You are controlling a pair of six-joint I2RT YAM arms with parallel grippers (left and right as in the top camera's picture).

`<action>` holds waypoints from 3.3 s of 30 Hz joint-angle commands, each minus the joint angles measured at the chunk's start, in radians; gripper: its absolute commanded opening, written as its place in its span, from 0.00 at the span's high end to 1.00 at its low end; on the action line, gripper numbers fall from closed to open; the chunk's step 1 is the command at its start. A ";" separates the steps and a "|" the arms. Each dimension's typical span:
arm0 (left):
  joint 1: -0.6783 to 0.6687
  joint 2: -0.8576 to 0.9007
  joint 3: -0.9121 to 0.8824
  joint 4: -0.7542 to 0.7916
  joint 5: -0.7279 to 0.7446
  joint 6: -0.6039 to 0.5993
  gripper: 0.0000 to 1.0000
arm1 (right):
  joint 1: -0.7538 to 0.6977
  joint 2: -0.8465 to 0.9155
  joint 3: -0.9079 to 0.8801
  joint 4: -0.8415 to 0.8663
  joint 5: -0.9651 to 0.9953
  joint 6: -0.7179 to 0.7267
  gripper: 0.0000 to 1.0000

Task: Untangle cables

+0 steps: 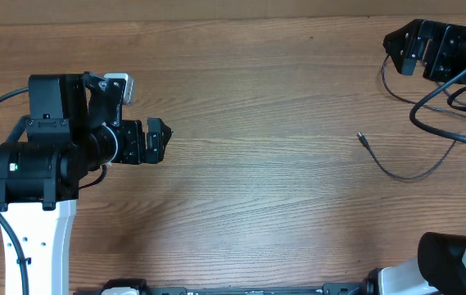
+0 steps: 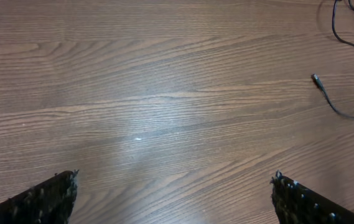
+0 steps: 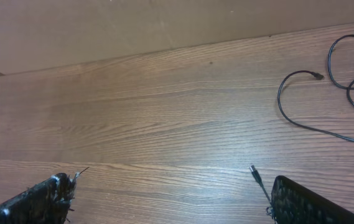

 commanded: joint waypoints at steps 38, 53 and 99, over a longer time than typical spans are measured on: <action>-0.006 0.002 0.008 0.001 0.014 0.019 0.00 | 0.002 0.001 -0.003 0.001 -0.006 -0.005 0.00; -0.006 0.002 0.008 0.001 0.013 0.019 0.00 | 0.002 0.001 -0.003 0.001 -0.006 -0.005 0.00; -0.006 -0.108 -0.002 0.060 -0.113 0.023 0.00 | 0.002 0.001 -0.003 0.001 -0.006 -0.005 0.00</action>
